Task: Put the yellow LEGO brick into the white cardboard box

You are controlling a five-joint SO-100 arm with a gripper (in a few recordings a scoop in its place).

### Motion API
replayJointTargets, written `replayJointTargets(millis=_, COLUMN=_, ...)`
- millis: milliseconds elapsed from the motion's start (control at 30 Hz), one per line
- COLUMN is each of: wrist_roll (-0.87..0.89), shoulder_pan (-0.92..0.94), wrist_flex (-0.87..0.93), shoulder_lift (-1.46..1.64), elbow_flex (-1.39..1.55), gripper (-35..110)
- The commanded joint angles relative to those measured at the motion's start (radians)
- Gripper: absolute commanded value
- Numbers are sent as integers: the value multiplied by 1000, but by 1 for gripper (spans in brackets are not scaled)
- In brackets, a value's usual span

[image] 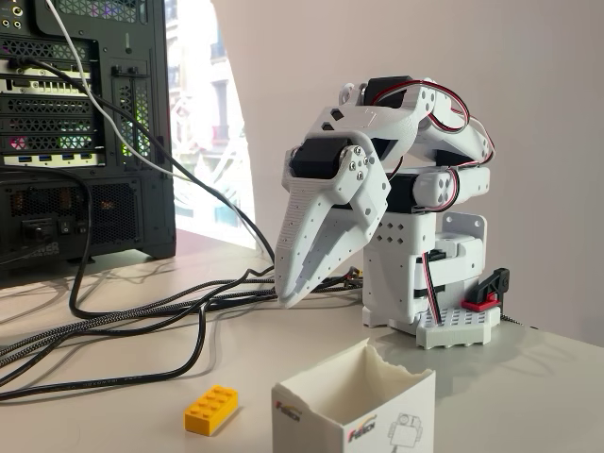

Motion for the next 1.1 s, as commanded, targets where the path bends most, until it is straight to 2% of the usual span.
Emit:
replayJointTargets(millis=0, wrist_roll=-3, shoulder_pan=-14, wrist_flex=18, shoulder_lift=18, elbow_flex=-44, gripper=-9)
replayJointTargets(millis=533, wrist_roll=25, shoulder_pan=-14, wrist_flex=43, shoulder_lift=18, elbow_flex=-100, gripper=-9)
replayJointTargets(millis=833, wrist_roll=55, shoulder_pan=35, wrist_flex=78, shoulder_lift=-196, elbow_flex=-324, gripper=-9)
replayJointTargets(millis=933, wrist_roll=150, shoulder_pan=61, wrist_flex=74, shoulder_lift=-282, elbow_flex=-393, gripper=-9)
replayJointTargets(millis=1067, wrist_roll=417, shoulder_pan=112, wrist_flex=86, shoulder_lift=-442, elbow_flex=-506, gripper=-9)
